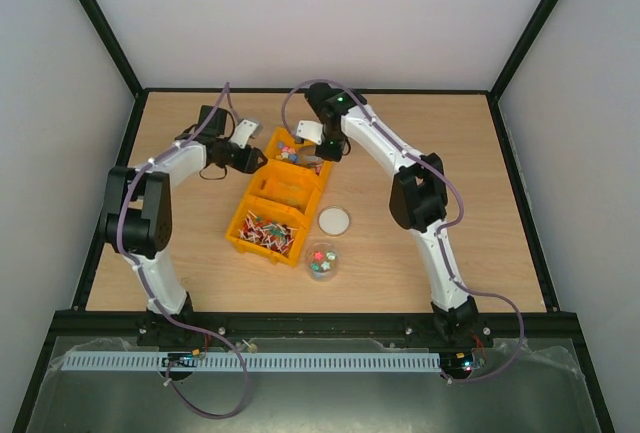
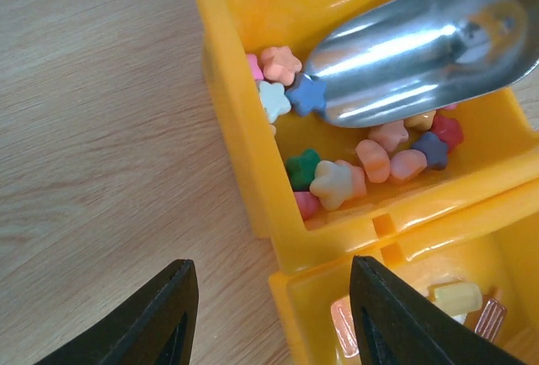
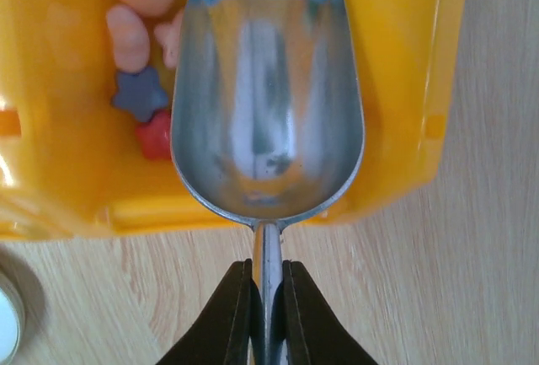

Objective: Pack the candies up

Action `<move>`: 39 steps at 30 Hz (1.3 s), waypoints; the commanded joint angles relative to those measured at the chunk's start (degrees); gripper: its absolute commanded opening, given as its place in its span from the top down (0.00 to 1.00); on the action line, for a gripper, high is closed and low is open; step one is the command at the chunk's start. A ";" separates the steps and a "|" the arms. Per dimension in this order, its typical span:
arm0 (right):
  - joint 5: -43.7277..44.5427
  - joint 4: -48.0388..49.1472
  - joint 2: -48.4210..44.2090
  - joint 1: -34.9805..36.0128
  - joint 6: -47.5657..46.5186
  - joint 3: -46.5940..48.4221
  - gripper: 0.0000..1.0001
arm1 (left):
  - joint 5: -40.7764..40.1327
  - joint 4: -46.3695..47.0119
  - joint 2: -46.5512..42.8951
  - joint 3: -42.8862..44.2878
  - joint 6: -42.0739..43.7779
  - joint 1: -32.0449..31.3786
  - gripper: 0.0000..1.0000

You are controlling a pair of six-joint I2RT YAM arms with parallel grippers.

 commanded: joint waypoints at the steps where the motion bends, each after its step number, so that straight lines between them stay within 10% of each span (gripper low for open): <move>1: 3.20 -5.62 4.34 0.54 0.50 1.36 0.99 | 0.44 0.64 3.10 2.94 1.15 -0.34 0.49; 39: -24.42 26.51 0.44 2.69 23.08 -13.14 0.99 | 0.86 -0.33 7.53 6.54 4.34 0.10 0.54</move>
